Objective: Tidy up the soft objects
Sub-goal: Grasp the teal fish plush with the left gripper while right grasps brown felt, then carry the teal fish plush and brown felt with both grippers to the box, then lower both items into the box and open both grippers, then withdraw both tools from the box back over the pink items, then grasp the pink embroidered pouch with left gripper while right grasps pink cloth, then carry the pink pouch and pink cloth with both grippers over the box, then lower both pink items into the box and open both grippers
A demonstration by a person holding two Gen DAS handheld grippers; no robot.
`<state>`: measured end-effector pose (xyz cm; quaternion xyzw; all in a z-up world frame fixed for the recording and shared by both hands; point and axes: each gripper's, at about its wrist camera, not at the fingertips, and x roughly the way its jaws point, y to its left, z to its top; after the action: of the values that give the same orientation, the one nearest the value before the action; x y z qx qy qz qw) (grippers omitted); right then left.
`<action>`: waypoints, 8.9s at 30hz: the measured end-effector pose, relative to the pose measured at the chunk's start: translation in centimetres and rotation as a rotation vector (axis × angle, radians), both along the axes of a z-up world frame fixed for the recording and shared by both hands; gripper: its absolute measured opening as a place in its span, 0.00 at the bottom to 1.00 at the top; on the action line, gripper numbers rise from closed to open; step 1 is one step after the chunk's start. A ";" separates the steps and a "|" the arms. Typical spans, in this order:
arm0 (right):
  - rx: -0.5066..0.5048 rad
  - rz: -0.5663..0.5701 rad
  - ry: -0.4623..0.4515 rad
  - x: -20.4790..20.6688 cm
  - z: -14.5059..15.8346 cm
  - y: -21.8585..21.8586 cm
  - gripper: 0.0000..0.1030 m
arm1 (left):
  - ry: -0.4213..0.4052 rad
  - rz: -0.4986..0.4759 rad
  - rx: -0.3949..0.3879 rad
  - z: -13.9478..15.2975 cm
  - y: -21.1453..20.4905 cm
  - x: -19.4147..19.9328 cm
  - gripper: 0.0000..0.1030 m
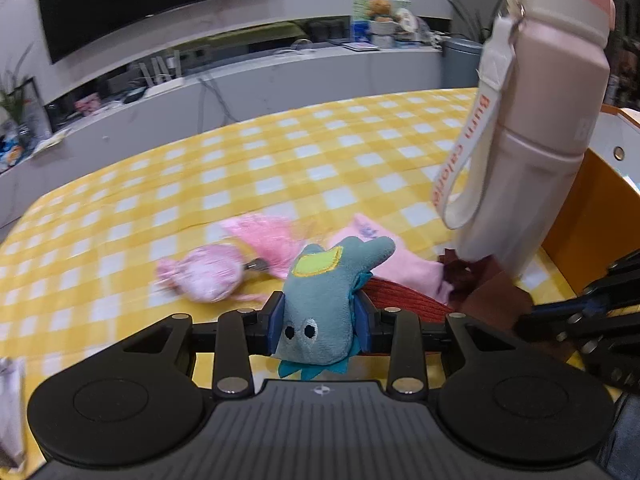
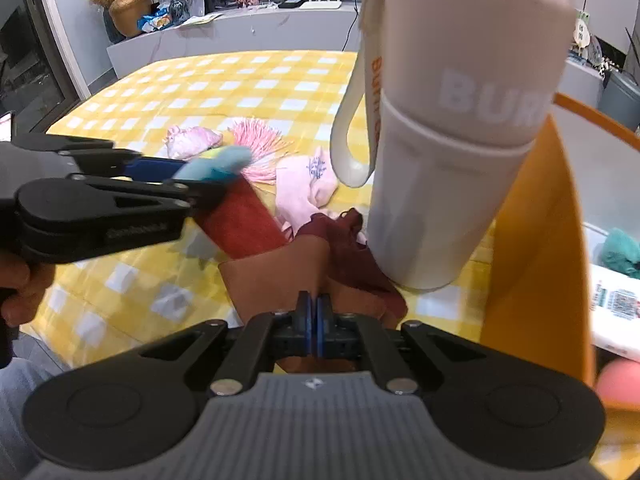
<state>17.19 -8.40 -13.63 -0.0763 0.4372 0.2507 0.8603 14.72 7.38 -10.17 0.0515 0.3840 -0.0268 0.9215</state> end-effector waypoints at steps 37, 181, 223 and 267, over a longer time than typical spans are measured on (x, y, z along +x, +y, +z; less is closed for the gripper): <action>0.347 -0.313 -0.365 -11.6 16.4 -17.2 0.00 | -0.307 -0.332 0.013 14.0 -13.6 -10.0 0.40; -0.015 -0.271 -0.173 3.6 -4.4 9.5 0.45 | -0.056 -0.090 0.266 -4.5 5.5 5.3 0.63; 0.056 -0.130 -0.468 -10.2 10.4 -0.9 0.06 | -0.140 0.135 -0.203 8.7 1.3 -10.4 0.41; -0.126 -0.455 -0.347 -0.4 7.6 -24.0 0.07 | -0.050 -0.404 -0.207 6.5 -25.2 4.6 0.41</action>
<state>16.75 -32.38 -5.99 -0.0714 0.3042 0.0068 0.9499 19.28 -17.86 -3.62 0.0332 0.3383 -0.2488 0.9070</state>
